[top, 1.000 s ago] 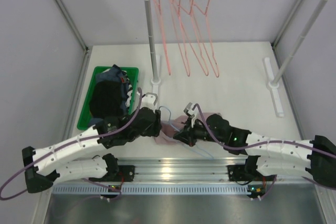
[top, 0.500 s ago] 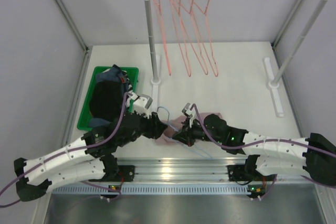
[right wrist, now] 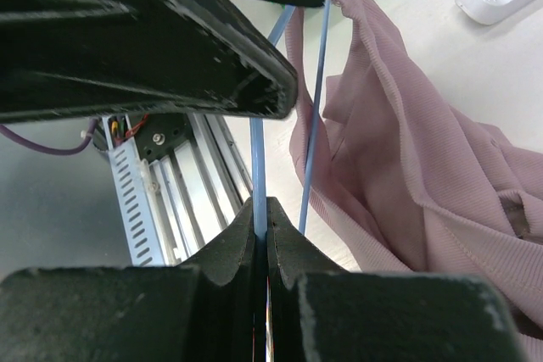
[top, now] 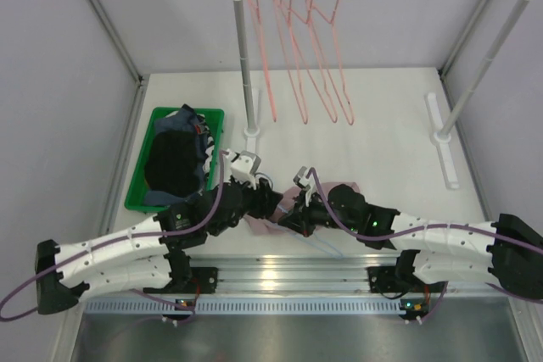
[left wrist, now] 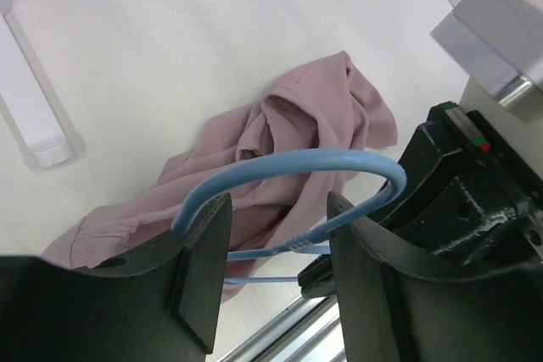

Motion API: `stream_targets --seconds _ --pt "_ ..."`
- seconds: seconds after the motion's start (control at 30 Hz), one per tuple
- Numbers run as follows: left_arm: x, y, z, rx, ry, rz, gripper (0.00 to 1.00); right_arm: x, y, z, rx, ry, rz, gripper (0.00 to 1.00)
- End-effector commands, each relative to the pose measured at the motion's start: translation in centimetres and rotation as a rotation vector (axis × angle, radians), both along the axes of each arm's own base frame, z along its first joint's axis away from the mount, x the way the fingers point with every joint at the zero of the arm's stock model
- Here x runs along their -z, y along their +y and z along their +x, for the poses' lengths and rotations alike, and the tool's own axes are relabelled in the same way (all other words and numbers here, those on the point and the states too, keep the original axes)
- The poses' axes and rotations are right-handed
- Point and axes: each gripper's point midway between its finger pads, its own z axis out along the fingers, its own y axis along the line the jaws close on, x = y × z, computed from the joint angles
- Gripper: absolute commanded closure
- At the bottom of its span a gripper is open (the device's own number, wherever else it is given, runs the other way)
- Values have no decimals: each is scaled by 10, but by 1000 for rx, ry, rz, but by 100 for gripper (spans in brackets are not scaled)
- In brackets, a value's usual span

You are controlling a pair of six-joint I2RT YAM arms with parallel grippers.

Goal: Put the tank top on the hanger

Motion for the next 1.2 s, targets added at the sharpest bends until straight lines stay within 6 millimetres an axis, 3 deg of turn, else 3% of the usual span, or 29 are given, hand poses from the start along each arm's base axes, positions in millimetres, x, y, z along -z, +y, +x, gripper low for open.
stream_targets --seconds 0.0,0.17,0.27,0.33,0.43,0.6,0.73,0.83,0.93,1.1,1.13,1.17 --pt "-4 -8 10 -29 -60 -26 47 -33 13 6 -2 -48 92 100" --pt "0 -13 12 -38 -82 -20 55 -30 14 8 2 -47 79 100" --pt "3 -16 13 -33 -86 2 68 -29 13 9 12 -45 69 100" --pt "7 -17 14 -30 -85 24 85 -28 12 10 19 -46 60 100" --pt "9 -17 14 -39 -88 44 99 -26 8 13 40 -42 40 100" --pt "15 -12 17 -67 -87 117 100 -23 3 17 78 -33 12 98" --pt "19 -11 17 -84 -89 159 100 -16 -2 23 127 -14 -25 78" --pt "22 -11 15 -81 -88 170 100 -16 -6 24 151 -1 -33 70" --pt "25 -10 15 -86 -85 177 100 -20 -17 31 219 2 -39 56" --pt "26 -9 14 -86 -87 179 100 -31 -38 38 335 21 -27 48" --pt "27 -9 13 -84 -86 182 100 -21 -47 37 371 58 -69 47" --pt "27 -10 13 -82 -86 184 100 -27 -54 44 427 49 -66 46"
